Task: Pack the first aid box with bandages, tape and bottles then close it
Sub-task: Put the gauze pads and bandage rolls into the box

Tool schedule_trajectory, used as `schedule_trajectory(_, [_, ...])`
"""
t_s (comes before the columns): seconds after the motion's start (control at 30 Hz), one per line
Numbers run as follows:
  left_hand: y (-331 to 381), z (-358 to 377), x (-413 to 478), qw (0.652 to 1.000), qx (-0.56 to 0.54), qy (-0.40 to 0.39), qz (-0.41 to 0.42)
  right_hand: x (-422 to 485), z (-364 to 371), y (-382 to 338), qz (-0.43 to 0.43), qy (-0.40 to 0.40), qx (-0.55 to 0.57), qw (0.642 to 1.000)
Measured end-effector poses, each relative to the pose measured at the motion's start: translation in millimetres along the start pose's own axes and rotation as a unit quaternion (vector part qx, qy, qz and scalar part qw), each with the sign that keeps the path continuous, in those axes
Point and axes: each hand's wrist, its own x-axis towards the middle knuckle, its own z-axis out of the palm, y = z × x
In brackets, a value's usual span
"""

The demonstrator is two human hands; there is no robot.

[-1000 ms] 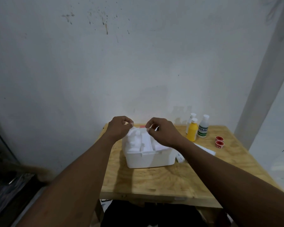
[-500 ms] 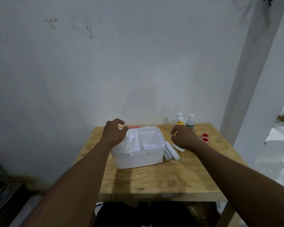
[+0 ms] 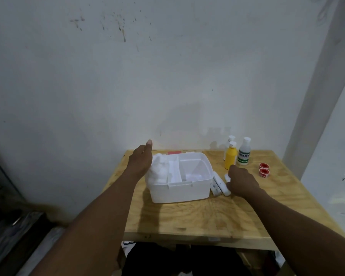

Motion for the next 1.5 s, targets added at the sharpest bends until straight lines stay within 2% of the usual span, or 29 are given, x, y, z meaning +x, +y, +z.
schedule_trajectory(0.13, [0,-4,0,1.0,-0.009,-0.007,-0.012,3,-2,-1,0.03,-0.009,0.054,0.998])
schedule_trajectory(0.2, [0,-5,1,1.0,-0.008,-0.011,-0.017,3,-8,-4,0.028,0.032,0.104,0.994])
schedule_trajectory(0.37, [-2,-4,2,1.0,-0.005,-0.009,-0.011,1,-50,-49,-0.059,0.148,0.245,0.956])
schedule_trajectory(0.43, [-1,-3,2,1.0,0.001,-0.007,-0.007,-2,-64,-80,-0.094,0.151,0.268,0.947])
schedule_trajectory(0.5, [-1,-3,2,1.0,0.001,-0.006,-0.008,-12,-69,-109,-0.135,0.122,0.284,0.941])
schedule_trajectory(0.6, [-3,-3,2,1.0,0.001,-0.01,-0.009,-26,-55,-137,-0.196,0.062,0.249,0.946])
schedule_trajectory(0.7, [-3,-2,3,1.0,0.013,-0.012,-0.001,-33,-33,-146,-0.217,0.02,0.198,0.956])
schedule_trajectory(0.93, [-5,-3,2,1.0,0.004,-0.003,0.004,-31,-19,-141,-0.213,0.02,0.113,0.97])
schedule_trajectory(1.07, [-6,-3,2,1.0,0.002,-0.004,0.005,-28,-18,-140,-0.202,-0.034,0.04,0.978])
schedule_trajectory(1.3, [-4,-4,0,1.0,0.004,-0.006,0.004,-29,-22,-143,-0.201,-0.111,-0.007,0.973])
schedule_trajectory(1.37, [-2,-4,-1,1.0,0.015,-0.008,0.006,-30,-24,-141,-0.199,-0.11,0.0,0.974])
schedule_trajectory(1.5, [8,-4,-5,0.998,0.054,0.001,0.039,-29,-36,-128,-0.182,-0.038,0.079,0.979])
